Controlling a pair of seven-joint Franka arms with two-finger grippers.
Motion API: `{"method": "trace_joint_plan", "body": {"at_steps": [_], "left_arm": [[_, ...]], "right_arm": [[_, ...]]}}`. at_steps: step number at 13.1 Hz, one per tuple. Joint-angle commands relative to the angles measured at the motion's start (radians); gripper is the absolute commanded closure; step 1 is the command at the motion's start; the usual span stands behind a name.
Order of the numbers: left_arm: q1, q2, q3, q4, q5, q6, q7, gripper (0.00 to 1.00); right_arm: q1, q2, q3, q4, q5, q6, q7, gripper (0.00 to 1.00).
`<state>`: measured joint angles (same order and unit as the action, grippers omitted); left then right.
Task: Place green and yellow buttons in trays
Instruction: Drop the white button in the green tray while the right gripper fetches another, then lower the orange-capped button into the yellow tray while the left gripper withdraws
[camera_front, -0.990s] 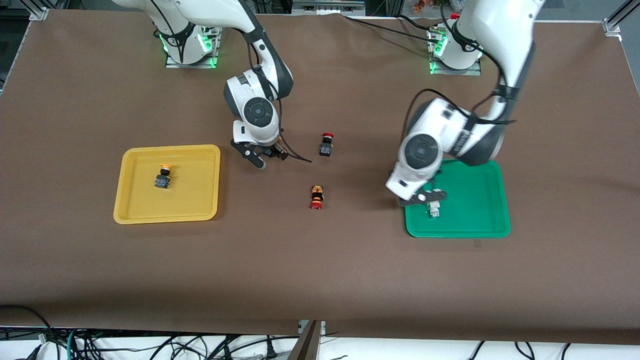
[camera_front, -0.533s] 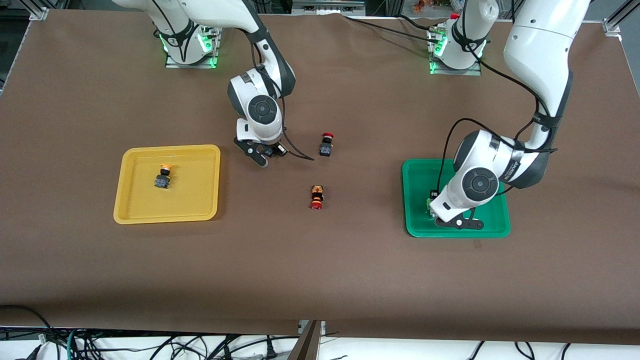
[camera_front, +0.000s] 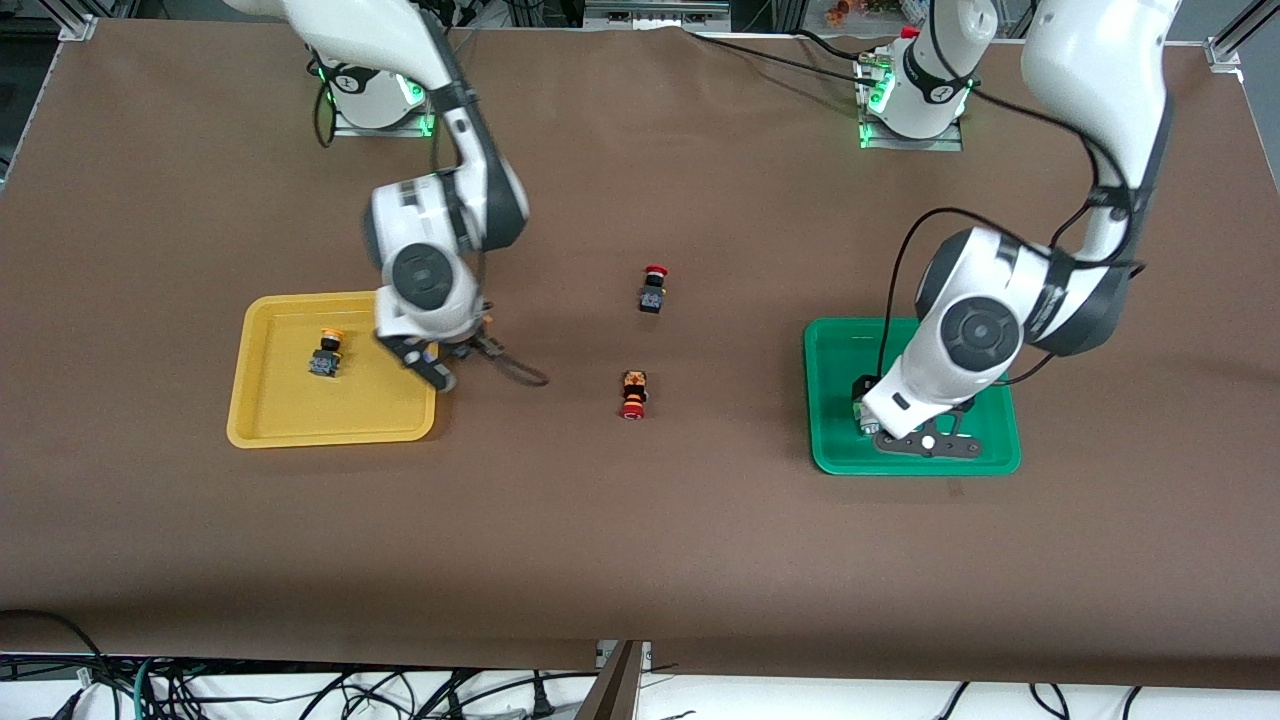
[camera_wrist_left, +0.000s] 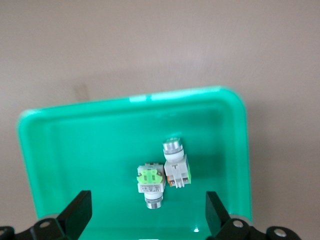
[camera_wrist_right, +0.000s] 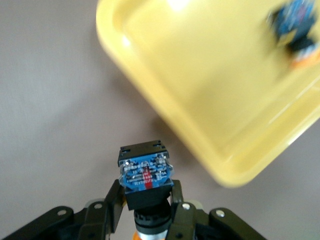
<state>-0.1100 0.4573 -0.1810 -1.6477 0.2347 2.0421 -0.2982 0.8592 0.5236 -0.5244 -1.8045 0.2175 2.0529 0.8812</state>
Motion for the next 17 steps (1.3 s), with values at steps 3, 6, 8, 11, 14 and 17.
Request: {"method": "trace_joint_plan", "body": {"at_steps": [3,6,8,11,14,17], "left_arm": [[0.044,-0.277,0.005,0.012,-0.099,-0.282,0.095,0.0],[0.131,-0.412,0.029,0.008,-0.233,-0.382,0.266,0.0],[0.148,-0.465,0.029,-0.034,-0.232,-0.367,0.291,0.0],[0.151,-0.465,0.028,-0.017,-0.227,-0.425,0.289,0.0],[0.159,-0.45,0.031,0.012,-0.224,-0.436,0.294,0.0],[0.158,-0.434,0.028,0.023,-0.222,-0.436,0.297,0.0]], "right_arm": [[-0.155,0.041,0.017,-0.027,0.011,0.007,-0.329,1.0],[-0.149,0.065,0.021,-0.03,0.011,0.036,-0.326,0.0],[-0.147,0.059,0.021,-0.019,0.011,0.027,-0.33,0.0],[-0.152,0.015,0.011,-0.001,0.01,-0.005,-0.35,0.0],[-0.152,-0.115,-0.051,0.057,-0.01,-0.188,-0.434,0.0],[-0.152,-0.218,-0.13,0.196,-0.058,-0.426,-0.553,0.0]]}}
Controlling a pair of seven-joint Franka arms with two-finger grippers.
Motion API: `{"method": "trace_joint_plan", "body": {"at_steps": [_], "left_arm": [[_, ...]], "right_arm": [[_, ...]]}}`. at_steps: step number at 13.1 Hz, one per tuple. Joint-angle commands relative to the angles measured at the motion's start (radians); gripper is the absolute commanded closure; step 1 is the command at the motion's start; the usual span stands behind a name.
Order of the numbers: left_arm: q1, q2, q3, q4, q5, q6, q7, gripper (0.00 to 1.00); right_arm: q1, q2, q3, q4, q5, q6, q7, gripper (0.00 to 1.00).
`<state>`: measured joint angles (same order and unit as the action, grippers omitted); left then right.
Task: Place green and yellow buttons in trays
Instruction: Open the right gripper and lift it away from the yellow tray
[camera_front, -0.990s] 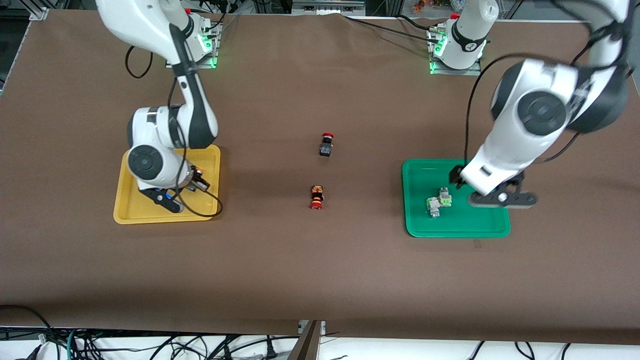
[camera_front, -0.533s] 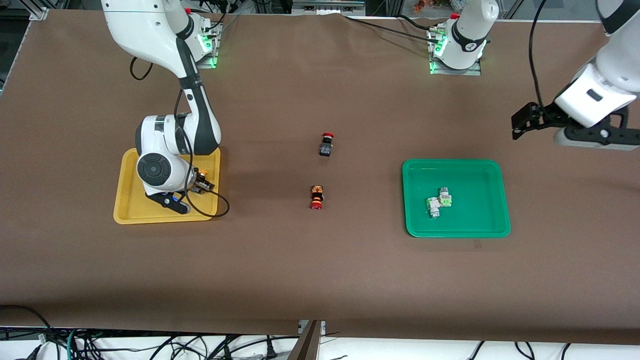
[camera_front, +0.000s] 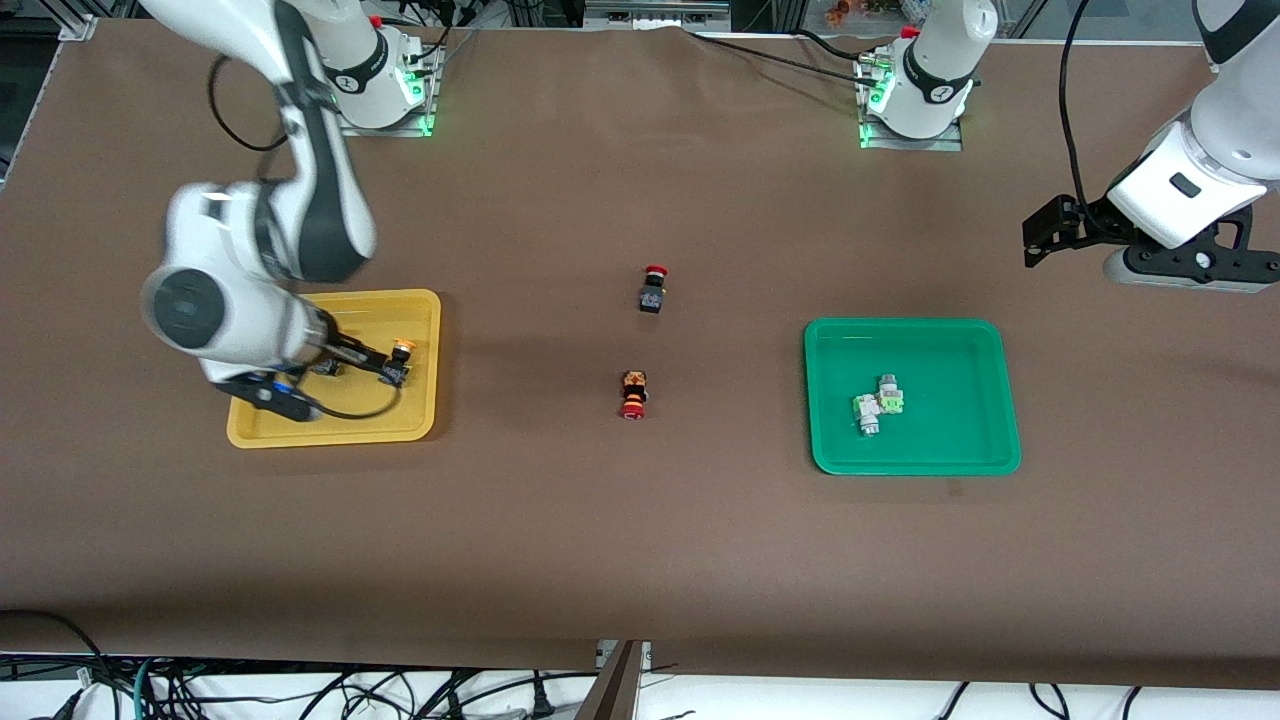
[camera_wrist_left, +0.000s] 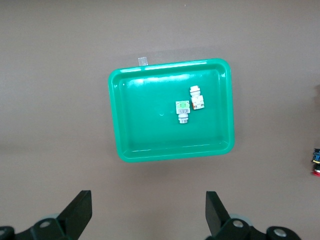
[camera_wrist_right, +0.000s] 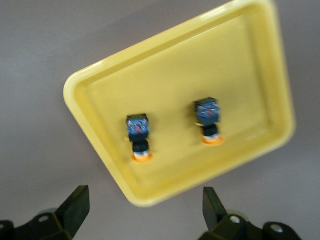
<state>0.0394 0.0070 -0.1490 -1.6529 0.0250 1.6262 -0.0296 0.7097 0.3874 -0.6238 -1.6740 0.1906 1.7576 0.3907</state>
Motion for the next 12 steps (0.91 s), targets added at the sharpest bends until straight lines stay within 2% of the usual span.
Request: {"method": "trace_joint_plan", "body": {"at_steps": [1,4,6,7,8,9,11,12], "left_arm": [[0.008,0.016,-0.004,0.03,-0.013,-0.022,0.028,0.0],[0.008,0.016,-0.004,0.035,-0.013,-0.025,0.028,0.0],[0.008,0.018,-0.006,0.036,-0.013,-0.025,0.027,0.0],[0.008,0.016,-0.006,0.036,-0.013,-0.025,0.027,0.0],[0.008,0.016,-0.006,0.035,-0.014,-0.025,0.027,0.0],[0.01,0.018,-0.006,0.035,-0.014,-0.025,0.027,0.0],[0.008,0.016,-0.006,0.036,-0.014,-0.025,0.027,0.0],[0.008,0.018,-0.006,0.036,-0.014,-0.025,0.027,0.0]], "right_arm": [[-0.002,-0.094,-0.059,0.107,-0.034,-0.191,-0.099,0.0],[-0.004,-0.102,-0.105,0.171,-0.031,-0.256,-0.159,0.0],[-0.021,-0.131,-0.1,0.16,-0.045,-0.245,-0.164,0.0],[-0.086,-0.142,-0.076,0.16,-0.045,-0.26,-0.215,0.0],[-0.179,-0.15,0.014,0.171,-0.051,-0.297,-0.287,0.0],[-0.305,-0.177,0.136,0.169,-0.057,-0.305,-0.315,0.0],[-0.538,-0.243,0.412,0.13,-0.146,-0.299,-0.349,0.0],[-0.679,-0.296,0.553,0.064,-0.167,-0.264,-0.386,0.0]]}}
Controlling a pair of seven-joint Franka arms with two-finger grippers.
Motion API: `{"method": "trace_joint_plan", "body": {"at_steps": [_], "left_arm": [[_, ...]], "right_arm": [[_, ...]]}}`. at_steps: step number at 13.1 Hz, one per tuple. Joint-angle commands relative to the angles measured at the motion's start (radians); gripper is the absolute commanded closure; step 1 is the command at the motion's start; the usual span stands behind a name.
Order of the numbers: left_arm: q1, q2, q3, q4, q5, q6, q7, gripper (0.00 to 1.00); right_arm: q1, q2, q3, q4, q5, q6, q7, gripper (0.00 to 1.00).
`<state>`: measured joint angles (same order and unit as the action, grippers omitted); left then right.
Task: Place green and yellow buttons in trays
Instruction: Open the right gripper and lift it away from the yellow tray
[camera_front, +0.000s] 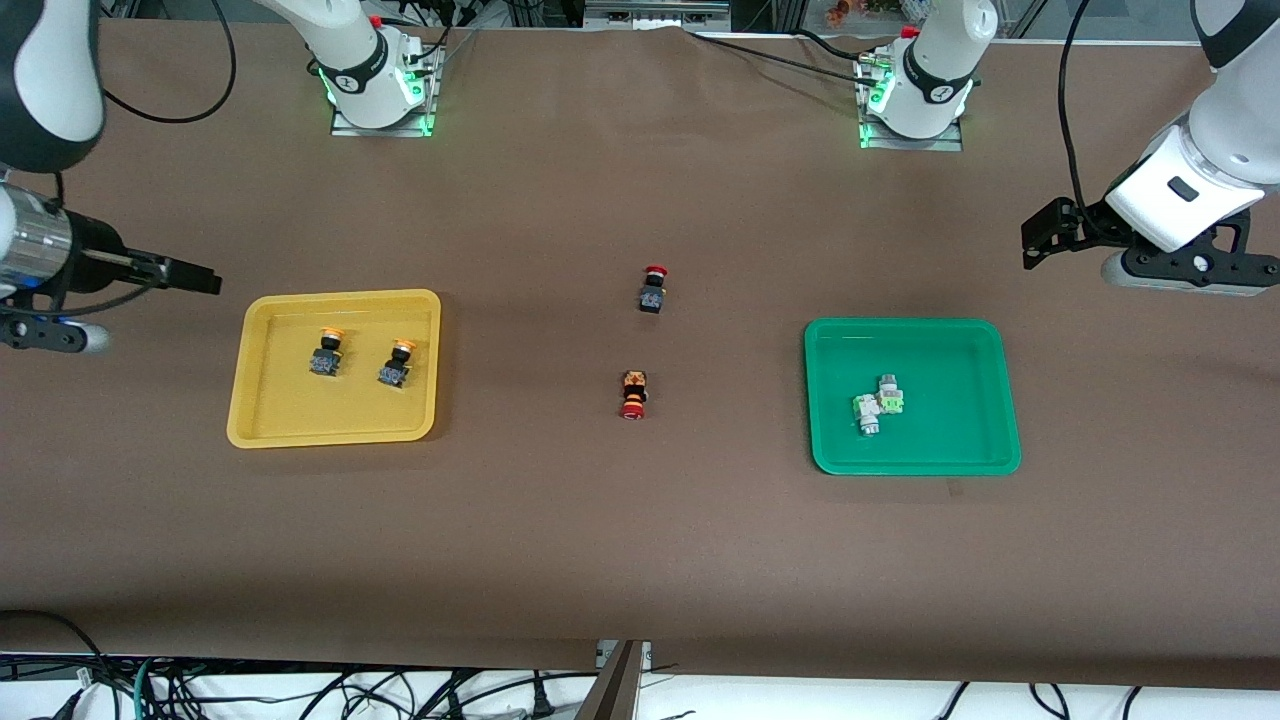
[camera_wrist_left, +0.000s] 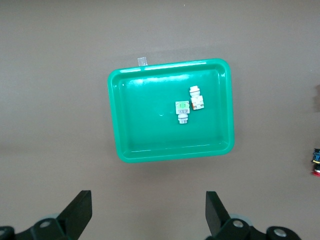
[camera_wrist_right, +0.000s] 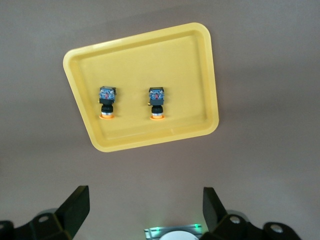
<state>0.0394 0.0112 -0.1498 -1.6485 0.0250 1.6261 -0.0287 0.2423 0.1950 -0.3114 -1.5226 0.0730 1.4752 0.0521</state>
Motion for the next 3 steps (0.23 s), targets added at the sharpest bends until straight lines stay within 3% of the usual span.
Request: {"method": "trace_joint_plan", "body": {"at_steps": [1,3], "left_arm": [[0.008,0.013,-0.005,0.032,-0.014,-0.025,0.026,0.0],[0.008,0.012,-0.005,0.03,-0.014,-0.025,0.023,0.0]], "right_arm": [[-0.315,-0.153,0.343,-0.153,-0.052,0.051,-0.076,0.0],[-0.344,-0.172,0.376,-0.182,-0.055,0.057,-0.103,0.0]]}}
